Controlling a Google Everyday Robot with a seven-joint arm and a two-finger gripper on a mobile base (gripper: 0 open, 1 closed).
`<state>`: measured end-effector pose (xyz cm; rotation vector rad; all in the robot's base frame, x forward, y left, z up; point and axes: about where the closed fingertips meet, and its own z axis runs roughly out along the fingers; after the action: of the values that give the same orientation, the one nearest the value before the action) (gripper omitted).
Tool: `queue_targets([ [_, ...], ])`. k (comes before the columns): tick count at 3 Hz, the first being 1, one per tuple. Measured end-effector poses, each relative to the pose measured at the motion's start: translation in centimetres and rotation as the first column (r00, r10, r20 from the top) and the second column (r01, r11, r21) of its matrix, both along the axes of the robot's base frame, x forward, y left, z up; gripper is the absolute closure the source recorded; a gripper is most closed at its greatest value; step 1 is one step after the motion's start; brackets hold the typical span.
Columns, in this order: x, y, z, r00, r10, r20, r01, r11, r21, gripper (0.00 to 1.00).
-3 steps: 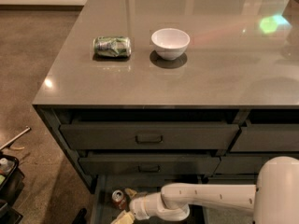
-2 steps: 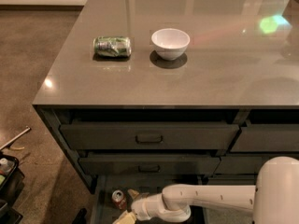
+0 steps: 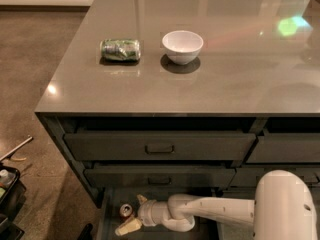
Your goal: Pick coke can from bottom drawer and place on counter
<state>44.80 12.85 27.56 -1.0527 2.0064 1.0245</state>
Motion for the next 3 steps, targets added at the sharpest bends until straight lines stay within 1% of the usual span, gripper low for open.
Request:
queue_targets([
  [1,0.4,0.0,-0.1,1.0,-0.005,0.002,0.005,1.0,0.0,0.0],
  [2,0.0,0.5,-0.8,0.9996,0.004,0.03,-0.003,0.999,-0.045,0.0],
  [3,0.3,1.4,-2.1,0.9935,0.02,0.112,-0.008,0.995,-0.104,0.0],
])
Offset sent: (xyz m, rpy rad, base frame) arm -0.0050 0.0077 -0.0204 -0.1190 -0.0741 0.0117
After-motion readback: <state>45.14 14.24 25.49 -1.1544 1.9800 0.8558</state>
